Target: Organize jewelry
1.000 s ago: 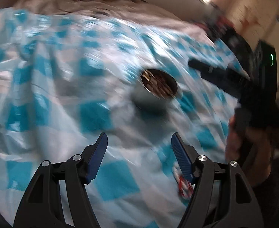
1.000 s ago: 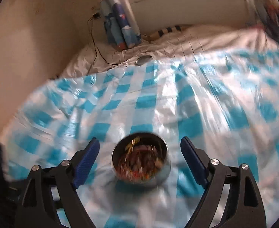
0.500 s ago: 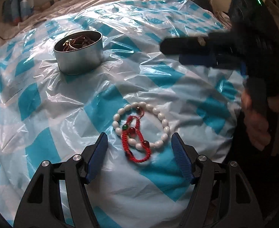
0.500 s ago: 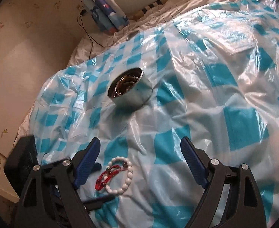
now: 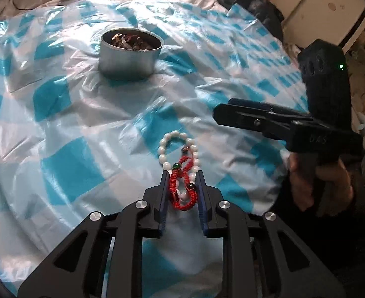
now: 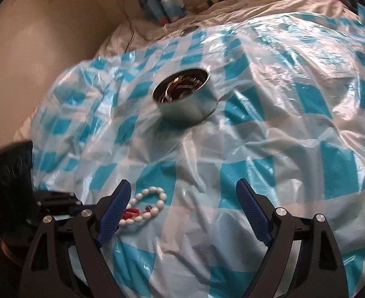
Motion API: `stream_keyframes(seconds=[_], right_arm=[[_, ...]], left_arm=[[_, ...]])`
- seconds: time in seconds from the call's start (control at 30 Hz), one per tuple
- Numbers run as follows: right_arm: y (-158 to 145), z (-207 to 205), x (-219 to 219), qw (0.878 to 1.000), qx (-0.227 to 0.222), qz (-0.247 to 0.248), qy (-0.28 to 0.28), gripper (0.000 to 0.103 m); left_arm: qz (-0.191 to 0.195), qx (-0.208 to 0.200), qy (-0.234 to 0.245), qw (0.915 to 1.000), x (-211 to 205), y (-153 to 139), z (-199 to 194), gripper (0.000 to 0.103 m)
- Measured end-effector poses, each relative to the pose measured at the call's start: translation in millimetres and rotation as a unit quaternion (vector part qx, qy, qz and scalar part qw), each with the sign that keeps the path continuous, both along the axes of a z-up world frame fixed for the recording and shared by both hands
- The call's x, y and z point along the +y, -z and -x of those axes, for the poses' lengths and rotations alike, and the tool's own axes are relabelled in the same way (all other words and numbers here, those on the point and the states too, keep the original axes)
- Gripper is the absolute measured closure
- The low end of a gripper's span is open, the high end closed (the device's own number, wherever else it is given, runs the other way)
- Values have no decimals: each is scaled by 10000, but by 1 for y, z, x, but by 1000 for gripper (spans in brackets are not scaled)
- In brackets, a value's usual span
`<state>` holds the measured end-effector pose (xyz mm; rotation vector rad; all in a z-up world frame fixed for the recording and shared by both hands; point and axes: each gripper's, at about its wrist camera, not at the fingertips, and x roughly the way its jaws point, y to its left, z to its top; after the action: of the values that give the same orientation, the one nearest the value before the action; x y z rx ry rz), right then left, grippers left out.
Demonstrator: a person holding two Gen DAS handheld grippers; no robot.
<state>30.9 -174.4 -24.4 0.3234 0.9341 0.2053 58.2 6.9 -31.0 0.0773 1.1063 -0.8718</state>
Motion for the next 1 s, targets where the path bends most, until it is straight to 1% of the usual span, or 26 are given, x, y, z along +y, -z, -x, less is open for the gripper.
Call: stream_keyframes(seconds=[0.17,0.2,0.23,0.27,0.33,0.4,0.43,0.47,0.5,0.53,0.6,0.63,0.67,0.7,0.73,0.83,0.9,0.93,1.0], right_arm=[[6,2,12,9992,21,378,-133,20],[7,2,15,9989,30,442,-166,20],[8,1,17,9986,34,487,-197,20],[8,2,21,9981,22,566,-250,20],[8,3,30,9965,-18,732,-394,20],[8,5,39,9940,-75,956,-528,20],[8,6,42,9929,-90,1047,-559,20],[9,6,43,9924,-86,1089,-573,20],[10,6,44,9920,-69,1114,-589,20],[12,5,44,9917,-47,1135,-602,20],[13,5,45,9913,-32,1164,-608,20],[13,5,45,9913,-15,1166,-609,20],[15,4,44,9912,20,1176,-608,20],[16,3,45,9909,58,1196,-608,20],[18,2,45,9903,111,1239,-614,20],[23,1,50,9874,176,1431,-650,19],[25,1,54,9855,175,1548,-679,19],[25,1,55,9846,172,1597,-687,19],[24,2,55,9846,141,1606,-680,19]], left_arm=[[144,282,-24,9995,14,1,-5,83],[123,249,-45,9996,15,1,-6,83],[41,94,-129,9999,17,-1,-5,83],[25,43,-175,9998,19,-3,-6,83],[108,-13,-310,9995,24,-6,-8,85],[197,-52,-326,9993,24,-10,-10,85],[220,-90,-343,9991,24,-11,-10,83],[249,-78,-302,9992,21,-11,-10,78],[231,-83,-242,9994,18,-10,-9,67],[177,-138,-224,9995,15,-9,-8,60],[-53,-213,-136,9997,5,-2,-5,60],[-137,-231,-129,9996,3,0,-5,62],[-189,-240,-136,9994,5,1,-4,70],[-248,-232,-143,9993,5,2,-5,89],[-251,-186,-176,9994,8,2,-6,94],[-125,-204,-368,9990,20,-4,-11,97],[-66,-272,-611,9977,29,-9,-15,97],[-12,-329,-806,9962,37,-13,-19,97],[35,-376,-1057,9937,48,-17,-25,97]])
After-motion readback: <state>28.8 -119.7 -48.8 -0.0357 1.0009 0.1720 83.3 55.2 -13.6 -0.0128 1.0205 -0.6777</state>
